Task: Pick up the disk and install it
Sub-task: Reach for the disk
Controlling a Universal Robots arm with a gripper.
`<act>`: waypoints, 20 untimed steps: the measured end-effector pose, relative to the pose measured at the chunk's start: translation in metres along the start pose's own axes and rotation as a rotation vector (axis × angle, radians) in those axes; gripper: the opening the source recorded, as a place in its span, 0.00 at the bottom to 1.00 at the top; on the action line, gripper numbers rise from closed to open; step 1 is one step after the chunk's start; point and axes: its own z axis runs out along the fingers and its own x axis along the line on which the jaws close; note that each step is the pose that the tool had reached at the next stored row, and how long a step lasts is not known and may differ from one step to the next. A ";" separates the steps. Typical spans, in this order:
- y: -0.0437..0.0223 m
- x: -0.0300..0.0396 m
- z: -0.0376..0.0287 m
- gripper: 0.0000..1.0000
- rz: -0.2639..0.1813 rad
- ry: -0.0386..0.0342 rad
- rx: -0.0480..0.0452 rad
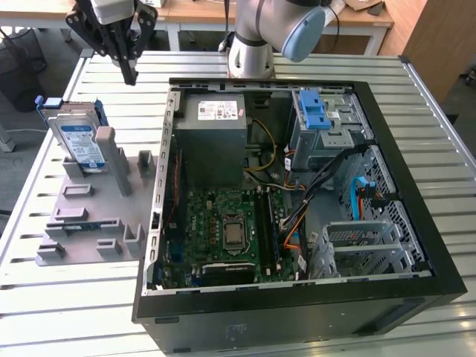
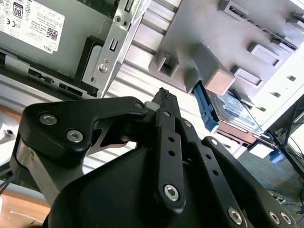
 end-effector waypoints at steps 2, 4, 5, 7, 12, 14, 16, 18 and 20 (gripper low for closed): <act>0.0006 0.0016 0.0000 0.11 0.000 0.0001 0.0001; 0.0011 0.0031 0.0002 0.11 0.000 0.0000 0.0000; 0.0014 0.0039 0.0002 0.11 0.000 0.0000 0.0000; 0.0020 0.0054 0.0003 0.11 0.000 0.0000 0.0001; 0.0038 0.0091 0.0005 0.11 0.000 0.0000 0.0002; 0.0047 0.0108 0.0006 0.11 0.000 0.0001 0.0002; 0.0056 0.0126 0.0007 0.11 0.000 0.0000 0.0002; 0.0065 0.0144 0.0008 0.11 0.000 0.0000 0.0002; 0.0075 0.0163 0.0009 0.11 0.000 0.0000 0.0002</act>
